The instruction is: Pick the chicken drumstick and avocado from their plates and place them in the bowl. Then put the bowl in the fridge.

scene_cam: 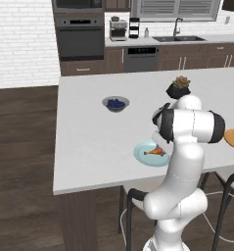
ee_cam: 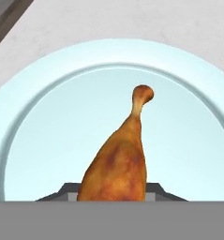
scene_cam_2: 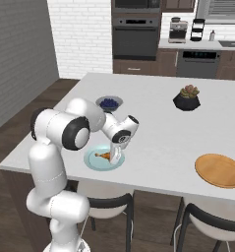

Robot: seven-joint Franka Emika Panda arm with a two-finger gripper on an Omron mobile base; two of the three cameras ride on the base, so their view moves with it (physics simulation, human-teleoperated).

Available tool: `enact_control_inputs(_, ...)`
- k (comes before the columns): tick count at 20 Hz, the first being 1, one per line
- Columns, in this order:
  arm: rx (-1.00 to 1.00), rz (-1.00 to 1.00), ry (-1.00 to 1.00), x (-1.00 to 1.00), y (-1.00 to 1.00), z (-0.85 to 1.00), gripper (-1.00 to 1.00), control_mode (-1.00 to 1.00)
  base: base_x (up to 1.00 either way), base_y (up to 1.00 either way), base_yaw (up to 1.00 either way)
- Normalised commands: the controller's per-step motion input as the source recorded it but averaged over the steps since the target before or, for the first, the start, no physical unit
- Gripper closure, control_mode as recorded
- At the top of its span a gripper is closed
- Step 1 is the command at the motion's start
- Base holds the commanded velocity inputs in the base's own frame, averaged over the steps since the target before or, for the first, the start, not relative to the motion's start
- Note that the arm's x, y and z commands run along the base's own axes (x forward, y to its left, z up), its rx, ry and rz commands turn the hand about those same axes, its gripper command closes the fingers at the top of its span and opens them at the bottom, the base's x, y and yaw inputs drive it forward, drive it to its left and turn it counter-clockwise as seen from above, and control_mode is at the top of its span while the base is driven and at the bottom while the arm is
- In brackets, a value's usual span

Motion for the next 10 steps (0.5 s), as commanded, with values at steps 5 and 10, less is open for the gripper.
enact_control_inputs(5,0.00,0.00,-0.07,-0.47,-0.09,0.60,1.00,-1.00,0.00,0.00,0.00)
enact_control_inputs(10,0.00,0.00,-0.05,-0.79,-0.02,1.00,1.00,-1.00,0.00,0.00,0.00)
